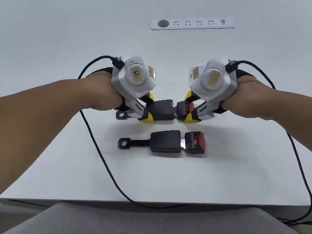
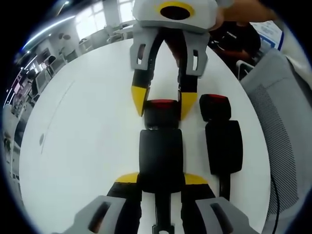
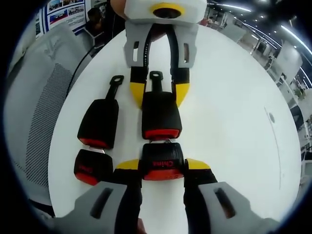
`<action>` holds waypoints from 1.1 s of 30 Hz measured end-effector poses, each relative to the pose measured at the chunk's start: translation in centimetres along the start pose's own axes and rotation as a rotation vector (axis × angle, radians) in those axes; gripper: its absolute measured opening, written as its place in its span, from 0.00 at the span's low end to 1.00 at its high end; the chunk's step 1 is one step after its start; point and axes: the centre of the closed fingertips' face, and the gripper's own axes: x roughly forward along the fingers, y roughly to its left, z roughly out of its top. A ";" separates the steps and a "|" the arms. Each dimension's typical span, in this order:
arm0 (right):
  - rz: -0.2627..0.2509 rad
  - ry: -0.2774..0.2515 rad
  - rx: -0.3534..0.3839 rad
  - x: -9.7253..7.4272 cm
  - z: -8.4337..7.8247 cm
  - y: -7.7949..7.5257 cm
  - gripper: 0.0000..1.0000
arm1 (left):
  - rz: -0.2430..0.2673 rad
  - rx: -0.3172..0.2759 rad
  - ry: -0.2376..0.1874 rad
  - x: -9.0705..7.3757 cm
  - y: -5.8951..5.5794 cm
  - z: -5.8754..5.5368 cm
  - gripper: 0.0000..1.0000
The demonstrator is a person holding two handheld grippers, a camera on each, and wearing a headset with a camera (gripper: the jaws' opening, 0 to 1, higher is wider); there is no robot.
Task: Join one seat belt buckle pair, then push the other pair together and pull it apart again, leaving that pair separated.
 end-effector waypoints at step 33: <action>-0.033 0.107 0.055 -5.5 -9.5 -0.6 0.33 | -0.001 -0.004 0.010 0.0 -0.1 0.1 0.32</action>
